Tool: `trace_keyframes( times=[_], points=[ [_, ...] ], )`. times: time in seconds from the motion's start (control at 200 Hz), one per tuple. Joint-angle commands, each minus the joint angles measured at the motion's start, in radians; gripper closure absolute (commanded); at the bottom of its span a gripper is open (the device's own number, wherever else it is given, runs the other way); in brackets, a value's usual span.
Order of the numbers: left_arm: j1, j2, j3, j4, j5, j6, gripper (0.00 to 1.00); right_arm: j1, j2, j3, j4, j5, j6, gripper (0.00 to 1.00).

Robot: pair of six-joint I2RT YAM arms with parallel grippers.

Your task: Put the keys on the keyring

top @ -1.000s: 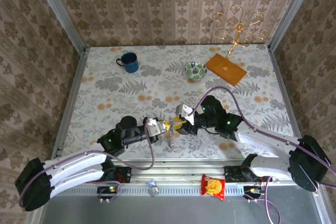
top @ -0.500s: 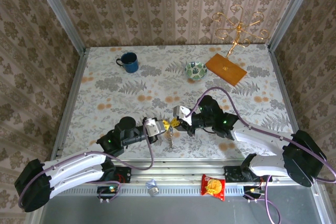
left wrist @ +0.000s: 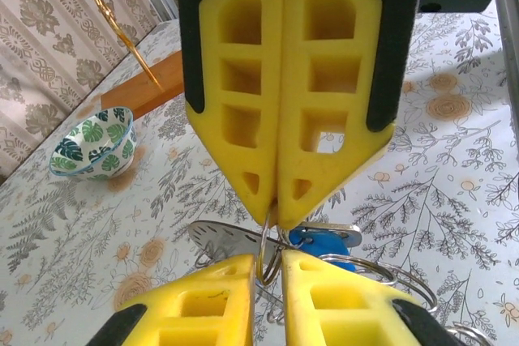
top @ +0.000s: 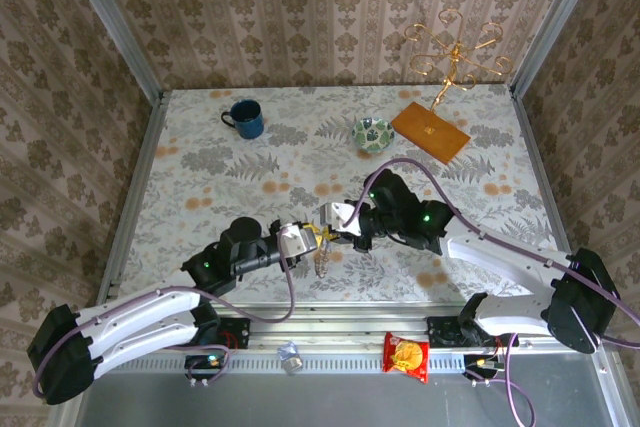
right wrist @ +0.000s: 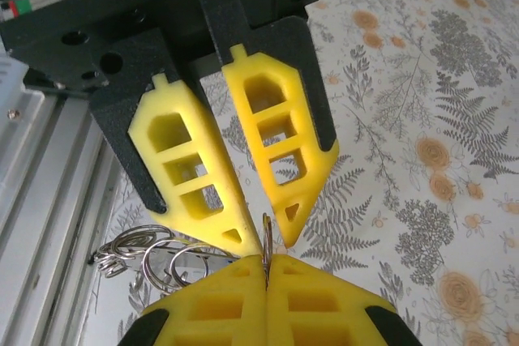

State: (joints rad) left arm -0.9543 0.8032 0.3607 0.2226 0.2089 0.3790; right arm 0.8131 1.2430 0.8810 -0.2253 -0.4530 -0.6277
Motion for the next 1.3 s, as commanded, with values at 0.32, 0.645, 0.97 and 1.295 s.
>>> trace_keyframes(
  times=[0.32,0.645,0.97,1.295],
  points=[
    [0.0,0.004,0.025,0.037,0.02,0.014,0.84,0.052,0.054,0.101,-0.127,0.004,-0.105,1.0],
    [0.0,-0.011,-0.004,0.06,0.038,-0.005,1.0,-0.016,-0.056,-0.031,0.067,-0.027,0.094,0.68],
    [0.0,-0.018,-0.06,0.172,0.056,-0.03,1.0,-0.057,-0.138,-0.225,0.317,-0.05,0.341,0.58],
    [0.001,-0.016,-0.06,0.178,0.061,-0.031,1.0,-0.057,-0.085,-0.203,0.292,-0.107,0.338,0.68]
  ],
)
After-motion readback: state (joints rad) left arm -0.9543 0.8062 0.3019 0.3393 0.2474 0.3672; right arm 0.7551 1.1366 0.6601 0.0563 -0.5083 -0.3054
